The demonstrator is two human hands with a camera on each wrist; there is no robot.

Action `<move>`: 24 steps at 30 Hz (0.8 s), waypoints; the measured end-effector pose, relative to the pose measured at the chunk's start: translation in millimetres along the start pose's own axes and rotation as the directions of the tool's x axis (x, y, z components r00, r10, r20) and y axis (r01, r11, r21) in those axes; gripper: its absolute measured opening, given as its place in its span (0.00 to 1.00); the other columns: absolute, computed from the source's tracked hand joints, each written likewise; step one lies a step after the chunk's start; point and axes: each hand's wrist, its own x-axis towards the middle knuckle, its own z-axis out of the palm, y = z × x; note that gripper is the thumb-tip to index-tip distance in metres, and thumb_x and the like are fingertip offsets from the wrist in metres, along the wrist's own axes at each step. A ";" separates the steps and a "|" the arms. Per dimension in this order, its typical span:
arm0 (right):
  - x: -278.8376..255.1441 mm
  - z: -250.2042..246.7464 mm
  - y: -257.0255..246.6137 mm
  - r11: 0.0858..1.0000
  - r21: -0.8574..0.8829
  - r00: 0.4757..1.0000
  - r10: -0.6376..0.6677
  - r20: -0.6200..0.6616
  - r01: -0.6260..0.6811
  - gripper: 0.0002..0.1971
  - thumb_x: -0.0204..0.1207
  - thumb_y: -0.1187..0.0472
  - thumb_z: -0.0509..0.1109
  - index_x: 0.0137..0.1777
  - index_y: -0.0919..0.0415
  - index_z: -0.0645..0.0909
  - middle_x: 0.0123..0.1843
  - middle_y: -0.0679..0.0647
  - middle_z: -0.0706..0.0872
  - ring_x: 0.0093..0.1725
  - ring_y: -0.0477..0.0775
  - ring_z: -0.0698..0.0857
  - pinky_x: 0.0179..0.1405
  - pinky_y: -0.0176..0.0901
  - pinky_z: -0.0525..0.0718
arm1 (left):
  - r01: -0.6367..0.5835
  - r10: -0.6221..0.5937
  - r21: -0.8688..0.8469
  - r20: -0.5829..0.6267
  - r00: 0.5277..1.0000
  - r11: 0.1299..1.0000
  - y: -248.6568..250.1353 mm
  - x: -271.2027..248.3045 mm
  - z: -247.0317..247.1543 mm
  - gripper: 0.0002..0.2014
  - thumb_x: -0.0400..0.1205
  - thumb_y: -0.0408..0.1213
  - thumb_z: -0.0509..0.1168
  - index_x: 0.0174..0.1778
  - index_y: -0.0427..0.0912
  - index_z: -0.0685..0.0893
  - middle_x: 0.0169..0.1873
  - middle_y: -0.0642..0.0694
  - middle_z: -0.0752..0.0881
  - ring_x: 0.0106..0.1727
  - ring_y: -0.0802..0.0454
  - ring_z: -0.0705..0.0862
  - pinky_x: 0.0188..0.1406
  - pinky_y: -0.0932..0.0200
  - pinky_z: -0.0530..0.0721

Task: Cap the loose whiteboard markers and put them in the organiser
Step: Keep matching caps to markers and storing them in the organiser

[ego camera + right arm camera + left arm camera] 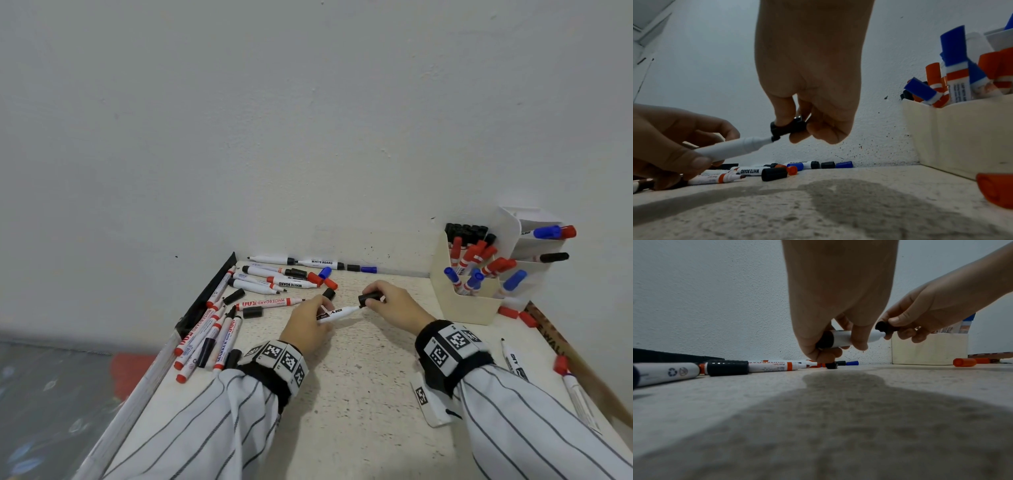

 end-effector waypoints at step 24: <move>-6.5 3.7 -3.3 0.974 0.216 0.997 0.058 0.053 -0.068 0.04 0.82 0.60 0.60 0.51 0.56 0.76 0.37 0.48 0.74 0.30 0.45 0.67 0.29 0.34 0.64 | -0.095 0.097 -0.047 0.044 0.994 0.994 2.2 0.4 4.2 0.14 0.82 0.39 0.65 0.63 0.45 0.80 0.48 0.51 0.80 0.43 0.60 0.77 0.41 0.68 0.73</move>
